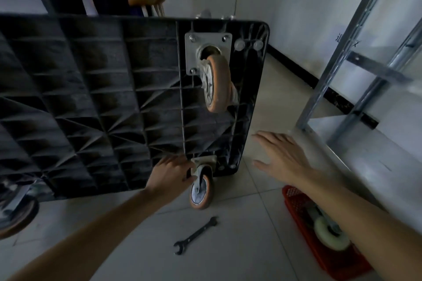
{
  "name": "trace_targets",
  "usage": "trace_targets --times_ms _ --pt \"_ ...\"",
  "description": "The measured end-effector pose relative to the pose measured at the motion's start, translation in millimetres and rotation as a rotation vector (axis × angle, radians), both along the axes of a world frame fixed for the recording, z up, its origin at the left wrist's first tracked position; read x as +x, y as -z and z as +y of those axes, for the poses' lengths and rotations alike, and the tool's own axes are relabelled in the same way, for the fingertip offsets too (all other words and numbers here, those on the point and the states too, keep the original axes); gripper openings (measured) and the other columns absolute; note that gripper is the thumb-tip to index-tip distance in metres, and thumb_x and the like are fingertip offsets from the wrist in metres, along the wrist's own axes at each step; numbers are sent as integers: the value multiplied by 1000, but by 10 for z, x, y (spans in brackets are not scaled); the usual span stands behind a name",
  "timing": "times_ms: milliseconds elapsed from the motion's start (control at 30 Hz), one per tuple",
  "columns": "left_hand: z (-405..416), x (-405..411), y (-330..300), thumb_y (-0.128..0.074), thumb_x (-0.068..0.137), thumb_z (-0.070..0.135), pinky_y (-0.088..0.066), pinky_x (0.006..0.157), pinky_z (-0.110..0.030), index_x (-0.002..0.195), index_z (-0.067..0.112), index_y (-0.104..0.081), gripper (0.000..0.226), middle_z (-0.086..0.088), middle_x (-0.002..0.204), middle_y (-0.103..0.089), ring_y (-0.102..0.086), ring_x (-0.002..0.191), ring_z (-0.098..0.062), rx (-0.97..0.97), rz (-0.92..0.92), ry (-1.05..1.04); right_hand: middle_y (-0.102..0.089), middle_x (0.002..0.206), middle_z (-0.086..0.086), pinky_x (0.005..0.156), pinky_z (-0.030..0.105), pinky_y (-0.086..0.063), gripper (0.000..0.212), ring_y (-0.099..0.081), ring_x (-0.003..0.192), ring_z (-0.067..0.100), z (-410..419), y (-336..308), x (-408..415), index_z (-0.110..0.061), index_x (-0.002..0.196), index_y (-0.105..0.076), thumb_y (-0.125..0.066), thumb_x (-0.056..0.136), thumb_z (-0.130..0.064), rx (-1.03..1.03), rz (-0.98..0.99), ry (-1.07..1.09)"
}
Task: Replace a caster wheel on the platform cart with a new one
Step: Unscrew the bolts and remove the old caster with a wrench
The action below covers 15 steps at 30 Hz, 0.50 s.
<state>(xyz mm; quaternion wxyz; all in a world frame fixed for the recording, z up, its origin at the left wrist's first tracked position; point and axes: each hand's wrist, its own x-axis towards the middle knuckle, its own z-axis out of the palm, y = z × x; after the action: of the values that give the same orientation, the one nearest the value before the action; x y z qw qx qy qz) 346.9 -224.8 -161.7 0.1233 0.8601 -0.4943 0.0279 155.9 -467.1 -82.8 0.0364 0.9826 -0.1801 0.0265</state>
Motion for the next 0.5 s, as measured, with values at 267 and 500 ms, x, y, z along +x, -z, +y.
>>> trace_targets --times_ms 267,500 --pt "95 -388 898 -56 95 53 -41 96 -31 132 33 -57 42 9 129 -59 -58 115 -17 219 192 10 -27 162 -8 118 35 -25 75 -33 145 17 435 967 223 -27 157 -26 -52 95 -59 131 144 -51" --pt "95 -591 1487 -51 95 57 -43 93 -33 131 28 -57 47 6 127 -60 -59 112 -18 339 310 -57 -29 160 -8 119 34 -24 75 -32 145 17 464 1476 273 -25 157 -25 -52 96 -57 216 223 -33"
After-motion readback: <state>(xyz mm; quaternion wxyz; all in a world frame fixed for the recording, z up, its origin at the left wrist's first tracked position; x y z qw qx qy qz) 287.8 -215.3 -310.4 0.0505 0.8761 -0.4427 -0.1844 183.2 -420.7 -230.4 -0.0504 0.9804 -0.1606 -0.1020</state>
